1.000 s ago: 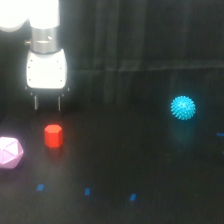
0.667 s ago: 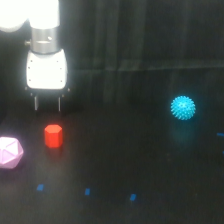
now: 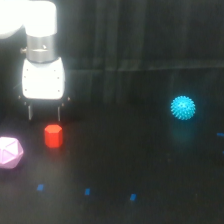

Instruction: Pick up the red object from the table

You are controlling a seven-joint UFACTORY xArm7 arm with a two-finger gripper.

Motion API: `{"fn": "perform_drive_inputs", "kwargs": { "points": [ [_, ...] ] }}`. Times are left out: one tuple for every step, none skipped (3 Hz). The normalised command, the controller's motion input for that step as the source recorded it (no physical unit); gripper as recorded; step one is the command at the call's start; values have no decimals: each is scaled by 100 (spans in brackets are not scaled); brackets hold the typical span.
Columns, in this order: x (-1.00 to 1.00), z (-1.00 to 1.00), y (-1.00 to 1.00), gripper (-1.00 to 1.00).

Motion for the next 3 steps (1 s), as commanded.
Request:
{"fn": "perform_drive_inputs", "kwargs": {
  "points": [
    [40,51,-100,100],
    [35,-39,-59,31],
    [69,-100,-29,-70]
  ]
}}
